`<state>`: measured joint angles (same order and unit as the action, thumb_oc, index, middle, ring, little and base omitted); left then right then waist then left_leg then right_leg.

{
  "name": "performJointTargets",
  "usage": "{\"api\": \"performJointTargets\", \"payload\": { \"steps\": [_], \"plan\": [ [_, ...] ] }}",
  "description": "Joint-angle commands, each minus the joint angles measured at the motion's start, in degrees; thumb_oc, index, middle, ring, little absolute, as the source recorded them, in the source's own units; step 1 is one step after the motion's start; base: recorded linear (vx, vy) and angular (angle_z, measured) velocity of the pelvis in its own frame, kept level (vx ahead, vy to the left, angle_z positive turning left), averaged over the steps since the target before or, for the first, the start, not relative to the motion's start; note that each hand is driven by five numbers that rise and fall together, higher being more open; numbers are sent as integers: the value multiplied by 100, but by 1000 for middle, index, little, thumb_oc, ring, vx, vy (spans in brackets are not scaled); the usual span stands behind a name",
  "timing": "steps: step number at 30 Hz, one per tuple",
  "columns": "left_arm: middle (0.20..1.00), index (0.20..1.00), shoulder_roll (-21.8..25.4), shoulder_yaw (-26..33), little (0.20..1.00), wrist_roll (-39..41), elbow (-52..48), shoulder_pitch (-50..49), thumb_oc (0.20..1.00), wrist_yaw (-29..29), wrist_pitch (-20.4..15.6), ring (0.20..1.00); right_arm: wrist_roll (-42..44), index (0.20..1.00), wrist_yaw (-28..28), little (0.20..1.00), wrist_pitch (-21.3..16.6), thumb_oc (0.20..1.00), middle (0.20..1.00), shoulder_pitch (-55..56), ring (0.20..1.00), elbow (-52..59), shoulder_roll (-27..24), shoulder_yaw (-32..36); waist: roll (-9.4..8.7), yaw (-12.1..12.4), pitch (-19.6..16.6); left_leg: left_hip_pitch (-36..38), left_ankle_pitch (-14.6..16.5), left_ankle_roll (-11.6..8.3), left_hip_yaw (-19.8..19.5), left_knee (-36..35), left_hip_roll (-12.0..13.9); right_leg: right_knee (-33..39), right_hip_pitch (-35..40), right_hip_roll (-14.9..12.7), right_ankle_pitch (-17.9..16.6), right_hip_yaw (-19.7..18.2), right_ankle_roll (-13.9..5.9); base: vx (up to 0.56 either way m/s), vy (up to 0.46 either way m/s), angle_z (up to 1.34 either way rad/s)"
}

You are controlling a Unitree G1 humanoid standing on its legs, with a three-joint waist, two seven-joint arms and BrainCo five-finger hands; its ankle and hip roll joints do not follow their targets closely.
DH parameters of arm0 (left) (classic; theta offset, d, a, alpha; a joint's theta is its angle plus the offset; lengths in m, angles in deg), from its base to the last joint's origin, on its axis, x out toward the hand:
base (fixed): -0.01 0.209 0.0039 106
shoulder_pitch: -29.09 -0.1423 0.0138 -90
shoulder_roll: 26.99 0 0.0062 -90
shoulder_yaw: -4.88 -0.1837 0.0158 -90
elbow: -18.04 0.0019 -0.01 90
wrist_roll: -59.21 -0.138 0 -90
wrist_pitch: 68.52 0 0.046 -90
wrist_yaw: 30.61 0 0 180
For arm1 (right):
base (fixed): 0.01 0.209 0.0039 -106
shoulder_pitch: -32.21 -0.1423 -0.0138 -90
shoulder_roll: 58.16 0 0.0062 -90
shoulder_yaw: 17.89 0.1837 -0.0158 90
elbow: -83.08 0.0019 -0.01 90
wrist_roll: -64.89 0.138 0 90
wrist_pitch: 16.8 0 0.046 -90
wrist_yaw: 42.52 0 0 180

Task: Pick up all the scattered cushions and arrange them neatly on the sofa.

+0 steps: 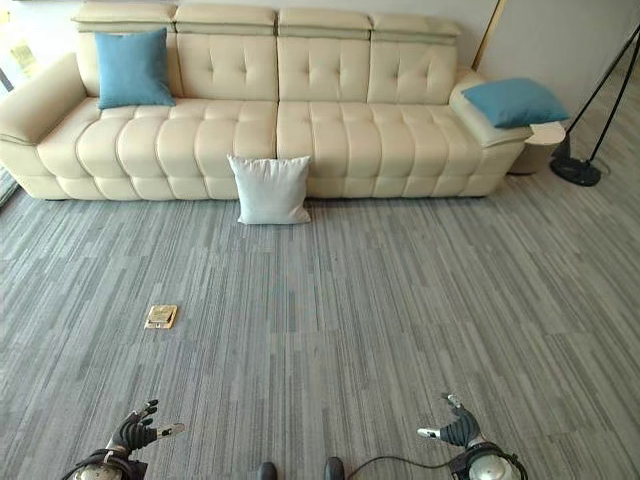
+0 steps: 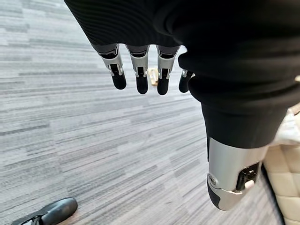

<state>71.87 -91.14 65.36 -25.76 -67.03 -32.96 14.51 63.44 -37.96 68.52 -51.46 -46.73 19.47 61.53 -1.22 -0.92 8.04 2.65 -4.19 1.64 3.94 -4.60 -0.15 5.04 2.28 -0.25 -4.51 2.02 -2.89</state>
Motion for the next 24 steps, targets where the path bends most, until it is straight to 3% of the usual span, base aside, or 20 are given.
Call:
{"api": "performJointTargets", "payload": {
  "steps": [1,14,24],
  "plan": [
    [1000,1000,2,234,1000,305,21,212,1000,-96,-188,1000,508,1000,56,1000,-213,1000,1000,-189,1000,73,188,98,-202,7,-129,183,633,-224,22,15,98,-275,59,-257,599,109,-234,32,13,1],
    [1000,1000,-26,358,1000,574,-170,301,1000,-283,-198,1000,790,1000,218,1000,-167,1000,1000,-412,1000,-52,375,169,-272,101,122,-379,826,-138,-31,581,9,-429,-232,-382,608,134,-264,4,19,0],
    [1000,1000,128,676,1000,916,-326,242,1000,-436,-299,1000,867,1000,252,1000,-147,1000,1000,-746,1000,-125,439,83,-437,299,265,-972,1076,106,-72,1073,-165,-825,-732,-570,436,-63,-499,16,97,-9]
  ]
}}
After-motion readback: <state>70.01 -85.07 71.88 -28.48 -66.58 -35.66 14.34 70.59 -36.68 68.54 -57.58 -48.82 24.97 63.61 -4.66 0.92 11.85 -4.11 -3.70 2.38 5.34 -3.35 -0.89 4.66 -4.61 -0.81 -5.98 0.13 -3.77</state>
